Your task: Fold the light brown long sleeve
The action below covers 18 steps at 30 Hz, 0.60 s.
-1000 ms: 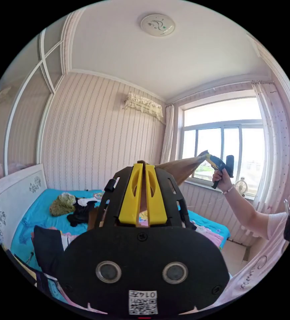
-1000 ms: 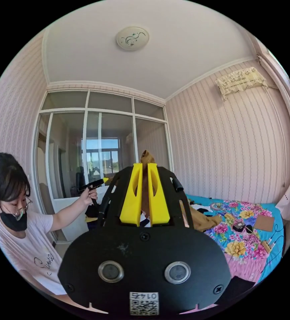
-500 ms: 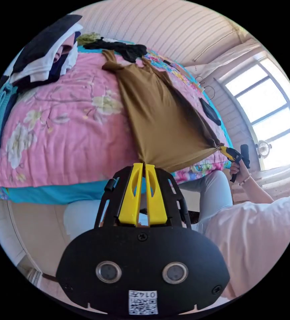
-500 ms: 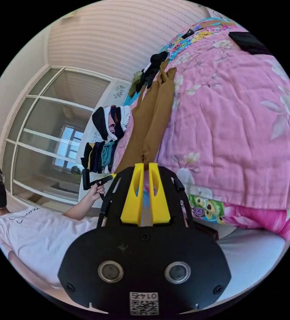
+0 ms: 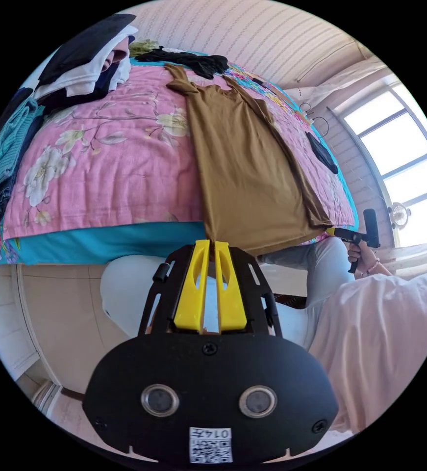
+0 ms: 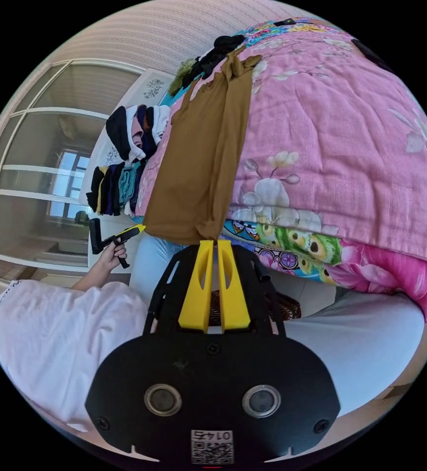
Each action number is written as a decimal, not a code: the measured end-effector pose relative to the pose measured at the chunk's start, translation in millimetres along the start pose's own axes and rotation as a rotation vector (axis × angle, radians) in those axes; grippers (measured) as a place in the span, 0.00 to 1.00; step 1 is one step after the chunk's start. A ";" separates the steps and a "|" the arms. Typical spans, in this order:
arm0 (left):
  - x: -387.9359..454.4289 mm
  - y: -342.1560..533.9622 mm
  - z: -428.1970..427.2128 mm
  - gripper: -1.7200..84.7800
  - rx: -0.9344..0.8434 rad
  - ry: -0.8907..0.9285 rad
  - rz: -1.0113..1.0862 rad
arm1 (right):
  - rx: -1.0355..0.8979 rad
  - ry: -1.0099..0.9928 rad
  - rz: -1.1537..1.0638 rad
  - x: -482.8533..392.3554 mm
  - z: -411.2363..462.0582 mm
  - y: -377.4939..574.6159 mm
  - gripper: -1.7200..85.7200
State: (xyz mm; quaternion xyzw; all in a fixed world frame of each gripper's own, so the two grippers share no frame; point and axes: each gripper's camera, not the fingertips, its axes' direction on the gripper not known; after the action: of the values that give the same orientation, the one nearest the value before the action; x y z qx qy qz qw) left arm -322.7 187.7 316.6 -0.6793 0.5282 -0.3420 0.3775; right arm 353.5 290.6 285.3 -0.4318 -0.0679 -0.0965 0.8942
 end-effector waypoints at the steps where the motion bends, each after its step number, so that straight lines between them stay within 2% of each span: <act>1: -4.3 -3.2 2.4 0.01 -0.010 -0.023 -0.026 | -0.011 0.029 0.019 -2.7 4.4 -6.0 0.05; 3: -9.0 -5.9 1.7 0.01 -0.009 -0.062 -0.037 | -0.022 0.106 0.029 -9.4 7.4 -12.9 0.07; 6: -18.4 -8.7 -1.3 0.02 -0.002 -0.079 -0.060 | -0.027 0.332 -0.020 -31.2 9.1 -21.8 0.09; 8: -24.1 -14.0 2.4 0.05 -0.001 -0.075 -0.067 | 0.029 0.501 -0.162 -65.2 13.8 -29.1 0.11; 10: -27.3 -21.4 10.5 0.07 -0.016 -0.081 -0.073 | 0.048 0.549 -0.280 -91.9 26.2 -36.6 0.11; 14: -35.6 -42.5 34.8 0.08 -0.038 -0.118 -0.086 | -0.039 0.644 -0.468 -128.9 82.4 -54.8 0.13; 18: -40.5 -63.0 52.6 0.08 -0.101 -0.147 -0.073 | -0.118 0.723 -0.386 -115.0 118.3 -69.6 0.12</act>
State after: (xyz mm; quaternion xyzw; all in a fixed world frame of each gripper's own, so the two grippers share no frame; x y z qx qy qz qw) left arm -256.7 245.1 343.7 -0.7396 0.4907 -0.2776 0.3676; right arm 221.1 354.2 387.6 -0.3998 0.1765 -0.4118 0.7996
